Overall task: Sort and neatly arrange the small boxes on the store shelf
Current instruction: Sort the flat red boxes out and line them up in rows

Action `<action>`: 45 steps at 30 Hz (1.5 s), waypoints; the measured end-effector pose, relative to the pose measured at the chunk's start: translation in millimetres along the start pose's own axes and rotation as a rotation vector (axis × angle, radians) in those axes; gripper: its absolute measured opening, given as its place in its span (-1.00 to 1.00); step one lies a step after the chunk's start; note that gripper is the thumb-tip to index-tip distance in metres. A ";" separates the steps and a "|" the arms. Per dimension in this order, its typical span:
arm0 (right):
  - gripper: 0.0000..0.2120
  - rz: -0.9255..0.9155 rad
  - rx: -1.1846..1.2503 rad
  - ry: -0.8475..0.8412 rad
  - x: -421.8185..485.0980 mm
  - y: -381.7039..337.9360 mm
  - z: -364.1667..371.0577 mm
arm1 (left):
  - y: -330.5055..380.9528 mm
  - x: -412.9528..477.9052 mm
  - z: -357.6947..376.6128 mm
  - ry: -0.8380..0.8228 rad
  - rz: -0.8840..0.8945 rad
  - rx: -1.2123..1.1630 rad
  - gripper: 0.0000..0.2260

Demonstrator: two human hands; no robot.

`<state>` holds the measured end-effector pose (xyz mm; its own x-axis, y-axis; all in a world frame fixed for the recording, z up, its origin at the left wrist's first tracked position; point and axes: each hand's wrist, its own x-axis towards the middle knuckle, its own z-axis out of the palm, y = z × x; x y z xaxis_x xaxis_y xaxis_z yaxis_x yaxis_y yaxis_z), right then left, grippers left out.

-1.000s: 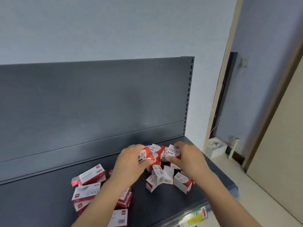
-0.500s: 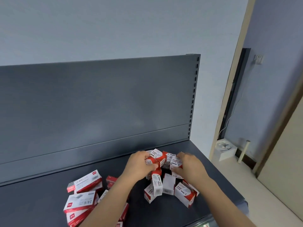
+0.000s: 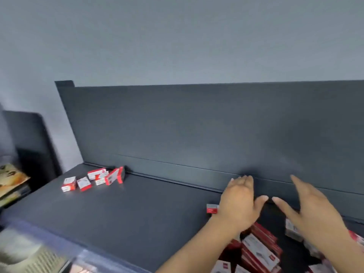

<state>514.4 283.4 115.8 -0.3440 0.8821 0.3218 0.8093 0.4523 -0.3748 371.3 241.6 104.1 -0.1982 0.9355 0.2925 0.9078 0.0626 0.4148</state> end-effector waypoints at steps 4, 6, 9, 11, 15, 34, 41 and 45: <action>-0.29 -0.139 -0.001 -0.039 9.0 -76.8 32.5 | -74.4 -16.3 -36.7 0.095 -0.045 0.048 -0.44; -0.30 -0.195 0.002 -0.067 12.5 -117.0 51.6 | -114.4 -26.7 -57.2 0.113 -0.079 0.057 -0.44; -0.33 -0.245 0.021 -0.114 16.2 -182.9 85.1 | -179.1 -44.0 -92.0 0.114 -0.131 0.070 -0.44; -0.34 -0.270 0.038 -0.145 19.8 -229.2 110.8 | -226.0 -54.9 -117.6 0.111 -0.162 0.075 -0.44; -0.36 -0.297 0.053 -0.224 27.6 -313.7 162.2 | -318.6 -73.0 -158.1 0.096 -0.246 0.086 -0.46; -0.61 -0.429 0.077 -0.359 49.2 -461.1 313.5 | -535.2 -107.1 -194.4 0.146 -0.824 0.142 -0.56; -0.62 -0.521 0.102 -0.428 37.2 -506.2 347.9 | -546.5 -95.1 -192.0 0.101 -0.904 0.156 -0.55; -0.63 -0.533 0.042 -0.372 41.1 -514.8 354.2 | -559.8 -100.7 -196.8 0.121 -0.900 0.106 -0.79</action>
<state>-85.0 133.4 14.0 -0.8415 0.5182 0.1530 0.4652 0.8388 -0.2827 -189.7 43.9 12.0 -0.8795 0.4758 -0.0123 0.4200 0.7880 0.4503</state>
